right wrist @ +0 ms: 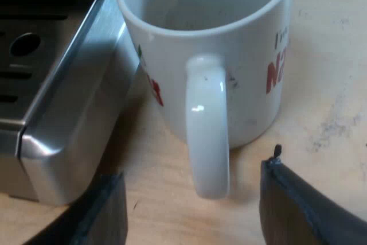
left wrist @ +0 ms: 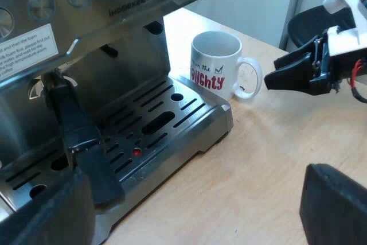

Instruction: Place mug into machine

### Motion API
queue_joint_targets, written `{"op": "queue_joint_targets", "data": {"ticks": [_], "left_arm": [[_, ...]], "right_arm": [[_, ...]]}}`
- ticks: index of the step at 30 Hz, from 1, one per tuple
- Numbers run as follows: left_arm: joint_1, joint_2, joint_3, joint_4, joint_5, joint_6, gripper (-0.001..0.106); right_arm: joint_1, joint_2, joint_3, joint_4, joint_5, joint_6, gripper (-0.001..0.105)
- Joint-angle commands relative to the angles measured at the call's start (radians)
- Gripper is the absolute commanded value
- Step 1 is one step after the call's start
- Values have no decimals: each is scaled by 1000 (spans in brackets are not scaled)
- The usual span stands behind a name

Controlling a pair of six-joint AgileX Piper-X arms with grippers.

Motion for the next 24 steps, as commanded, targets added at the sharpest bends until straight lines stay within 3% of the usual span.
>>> {"op": "queue_joint_targets", "data": {"ticks": [1,15,24], "left_arm": [[-3,-1,1,-2,6,-10,79],[-3,-1,1,-2,6,-10,79],[-3,-1,1,-2,6,-10,79]], "right_arm": [[4,37,0,-67,-4,-6,52],[4,220,-2,-259,4,-6,52],[4,315,-60,-301,19,-6,52]]}}
